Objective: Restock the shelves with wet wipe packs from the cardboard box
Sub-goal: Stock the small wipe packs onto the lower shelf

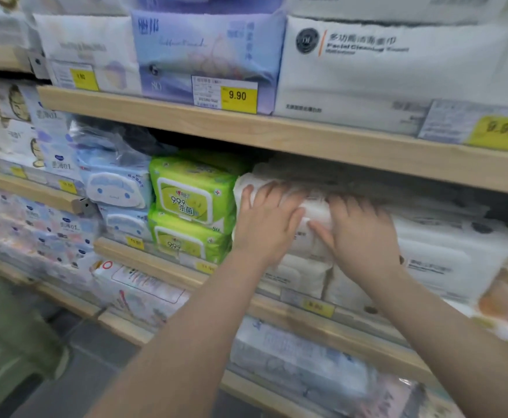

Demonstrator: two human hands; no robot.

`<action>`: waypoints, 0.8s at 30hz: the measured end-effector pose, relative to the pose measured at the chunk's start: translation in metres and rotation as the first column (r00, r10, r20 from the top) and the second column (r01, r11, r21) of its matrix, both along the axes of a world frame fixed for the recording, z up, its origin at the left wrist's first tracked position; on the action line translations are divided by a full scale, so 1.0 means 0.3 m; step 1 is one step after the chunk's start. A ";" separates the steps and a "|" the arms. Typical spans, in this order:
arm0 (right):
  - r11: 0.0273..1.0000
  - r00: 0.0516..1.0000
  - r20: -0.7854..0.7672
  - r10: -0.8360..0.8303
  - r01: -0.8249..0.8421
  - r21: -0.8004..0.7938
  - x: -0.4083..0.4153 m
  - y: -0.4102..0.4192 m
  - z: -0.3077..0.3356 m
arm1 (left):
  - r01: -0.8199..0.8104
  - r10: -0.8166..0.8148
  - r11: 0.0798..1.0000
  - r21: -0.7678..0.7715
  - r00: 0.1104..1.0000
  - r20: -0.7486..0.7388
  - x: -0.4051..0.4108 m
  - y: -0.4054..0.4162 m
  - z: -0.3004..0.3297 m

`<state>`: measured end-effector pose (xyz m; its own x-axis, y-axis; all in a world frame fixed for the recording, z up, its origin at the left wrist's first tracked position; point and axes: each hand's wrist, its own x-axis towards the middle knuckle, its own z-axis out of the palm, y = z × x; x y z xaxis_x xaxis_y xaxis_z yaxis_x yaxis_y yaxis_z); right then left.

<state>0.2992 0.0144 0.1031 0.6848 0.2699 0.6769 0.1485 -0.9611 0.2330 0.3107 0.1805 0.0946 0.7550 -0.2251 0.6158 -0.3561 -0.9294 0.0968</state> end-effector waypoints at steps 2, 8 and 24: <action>1.000 1.000 0.005 0.000 -0.001 0.003 0.018 -0.004 0.000 | -0.031 0.031 1.000 0.000 0.999 0.014 0.016 -0.016 0.004; 0.993 0.987 -0.119 0.112 -0.107 0.051 -0.023 -0.018 0.029 | -0.076 0.079 0.997 0.027 0.987 -0.140 -0.028 -0.036 0.038; 0.905 0.818 -0.431 -0.381 0.425 0.007 -0.367 -0.839 0.037 | 0.103 -0.071 0.981 0.164 0.980 -0.187 -0.250 -0.750 0.082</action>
